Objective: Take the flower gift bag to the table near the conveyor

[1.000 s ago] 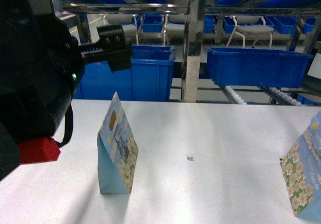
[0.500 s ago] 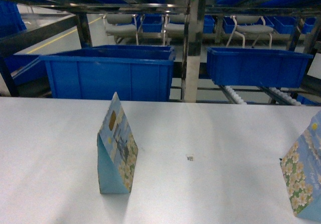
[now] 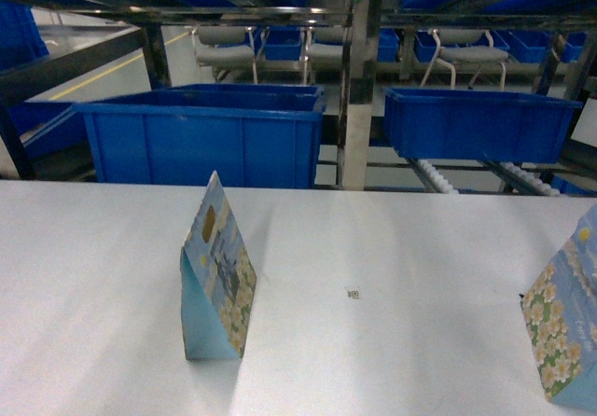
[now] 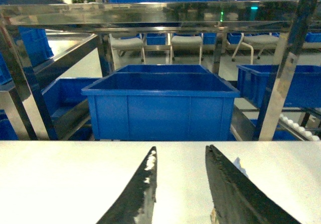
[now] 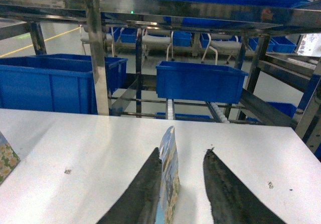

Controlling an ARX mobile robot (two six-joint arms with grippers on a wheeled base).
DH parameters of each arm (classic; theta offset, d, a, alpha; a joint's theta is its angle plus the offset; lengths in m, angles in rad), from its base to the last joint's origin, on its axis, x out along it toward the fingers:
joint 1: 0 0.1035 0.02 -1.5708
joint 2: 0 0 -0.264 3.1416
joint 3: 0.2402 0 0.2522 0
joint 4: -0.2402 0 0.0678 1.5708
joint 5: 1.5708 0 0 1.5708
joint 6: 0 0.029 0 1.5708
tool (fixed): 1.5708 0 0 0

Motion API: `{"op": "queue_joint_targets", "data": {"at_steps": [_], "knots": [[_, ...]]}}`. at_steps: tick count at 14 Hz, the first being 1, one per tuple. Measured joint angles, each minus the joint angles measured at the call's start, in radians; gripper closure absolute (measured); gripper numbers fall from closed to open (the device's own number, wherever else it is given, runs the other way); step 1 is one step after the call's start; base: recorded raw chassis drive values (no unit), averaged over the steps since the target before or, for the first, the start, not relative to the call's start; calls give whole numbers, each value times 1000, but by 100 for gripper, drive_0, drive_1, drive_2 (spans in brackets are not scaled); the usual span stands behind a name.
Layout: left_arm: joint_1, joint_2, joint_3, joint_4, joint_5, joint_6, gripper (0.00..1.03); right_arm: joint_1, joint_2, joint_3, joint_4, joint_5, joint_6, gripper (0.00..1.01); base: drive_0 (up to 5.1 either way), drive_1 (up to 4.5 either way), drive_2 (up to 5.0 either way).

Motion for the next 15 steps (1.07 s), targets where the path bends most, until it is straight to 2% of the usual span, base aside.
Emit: {"op": "queue_joint_targets", "data": {"at_steps": [2, 3, 8, 9, 10, 12, 14, 15], "knots": [[26, -79, -64, -2, 31, 0, 98, 2, -19, -12, 12, -1, 0, 98, 0, 0, 0], [39, -110, -87, -10, 39, -2, 101, 2, -24, -21, 13, -1, 1, 99, 0, 0, 0], [79, -254, -173, -75, 84, -5, 101, 2, -45, -53, 16, 0, 1, 99, 0, 0, 0], [138, -301, -192, -101, 150, -5, 101, 2, -47, -55, 17, -1, 1, 99, 0, 0, 0], [163, -337, -207, -122, 148, -6, 101, 2, -53, -60, 18, 0, 1, 99, 0, 0, 0], [157, -417, -235, -177, 160, -6, 101, 2, -87, -94, 14, -1, 1, 99, 0, 0, 0], [158, -451, -277, -156, 162, -6, 101, 2, -90, -94, 20, -1, 1, 99, 0, 0, 0], [158, -498, -280, -214, 162, -6, 101, 2, -90, -94, 21, 0, 1, 99, 0, 0, 0]]}}
